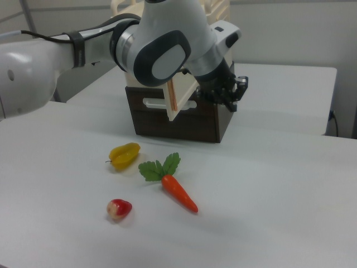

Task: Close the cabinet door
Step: 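Move the gripper around to the outer face of the open cream door, then push the door with the gripper, swinging it toward the cabinet opening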

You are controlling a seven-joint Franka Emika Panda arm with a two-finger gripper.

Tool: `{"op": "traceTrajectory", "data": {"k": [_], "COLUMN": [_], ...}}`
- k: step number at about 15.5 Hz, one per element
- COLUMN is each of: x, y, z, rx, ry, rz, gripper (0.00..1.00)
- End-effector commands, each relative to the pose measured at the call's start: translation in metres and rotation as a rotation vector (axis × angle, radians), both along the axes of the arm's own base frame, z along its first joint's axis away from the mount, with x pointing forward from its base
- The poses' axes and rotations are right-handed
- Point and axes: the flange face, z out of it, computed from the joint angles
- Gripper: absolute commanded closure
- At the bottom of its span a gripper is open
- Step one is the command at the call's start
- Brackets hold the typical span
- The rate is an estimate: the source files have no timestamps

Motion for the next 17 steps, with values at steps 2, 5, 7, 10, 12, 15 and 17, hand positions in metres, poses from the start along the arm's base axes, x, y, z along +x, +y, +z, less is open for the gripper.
{"op": "traceTrajectory", "data": {"k": [2,5,7,10,12,15,17], "x": [0.007,0.015,0.024,0.032,0.033,0.038,0.039], "y": [0.013,0.026,0.046,0.074,0.078,0.096,0.102], "z": [-0.005,-0.011,-0.011,-0.011,-0.011,-0.009,-0.007], "rx": [0.029,0.05,0.058,0.075,0.085,0.106,0.124], "ry": [-0.025,-0.027,-0.041,-0.048,-0.05,-0.059,-0.064], "rz": [0.028,0.048,0.074,0.11,0.11,0.131,0.135], "gripper": [0.92,0.92,0.92,0.92,0.92,0.92,0.92]}}
